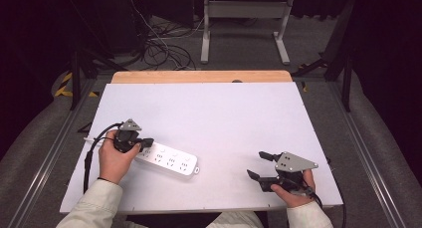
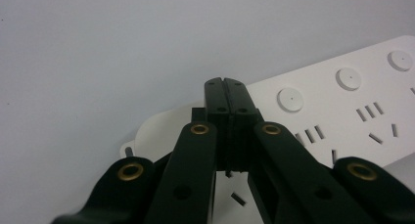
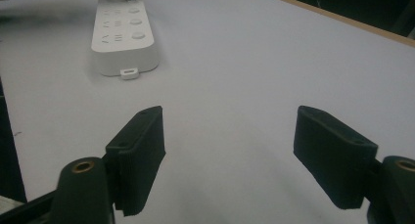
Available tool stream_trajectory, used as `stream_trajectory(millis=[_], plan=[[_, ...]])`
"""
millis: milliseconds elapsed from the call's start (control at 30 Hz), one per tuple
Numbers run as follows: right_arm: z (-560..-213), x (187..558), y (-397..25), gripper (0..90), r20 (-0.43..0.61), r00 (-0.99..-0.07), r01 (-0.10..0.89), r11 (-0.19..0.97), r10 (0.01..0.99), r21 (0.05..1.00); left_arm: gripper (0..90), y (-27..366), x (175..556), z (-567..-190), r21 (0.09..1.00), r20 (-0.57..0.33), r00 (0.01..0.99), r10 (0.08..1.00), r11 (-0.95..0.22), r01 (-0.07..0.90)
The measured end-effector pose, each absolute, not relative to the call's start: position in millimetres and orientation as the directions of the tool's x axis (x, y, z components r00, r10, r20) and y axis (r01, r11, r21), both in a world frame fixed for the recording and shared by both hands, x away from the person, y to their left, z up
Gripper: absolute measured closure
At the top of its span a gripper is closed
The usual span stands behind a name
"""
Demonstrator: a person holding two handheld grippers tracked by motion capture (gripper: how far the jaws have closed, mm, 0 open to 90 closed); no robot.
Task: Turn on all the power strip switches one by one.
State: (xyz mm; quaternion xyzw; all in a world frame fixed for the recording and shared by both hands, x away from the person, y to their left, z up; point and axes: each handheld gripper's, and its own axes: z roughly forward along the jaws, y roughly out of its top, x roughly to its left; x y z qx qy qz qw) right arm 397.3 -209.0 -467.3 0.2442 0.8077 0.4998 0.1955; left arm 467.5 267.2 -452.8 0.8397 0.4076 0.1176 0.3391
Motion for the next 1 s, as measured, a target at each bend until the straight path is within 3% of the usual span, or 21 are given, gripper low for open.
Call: stream_trajectory(millis=[1000], plan=[[-467.1, 396.3, -208.9, 27.9, -0.074, -0.805, 0.197, 0.383, 0.588, 0.902, 90.0, 260.6, 463.7, -454.9, 0.657, -0.013, 0.629, 0.778, -0.467, 0.591]])
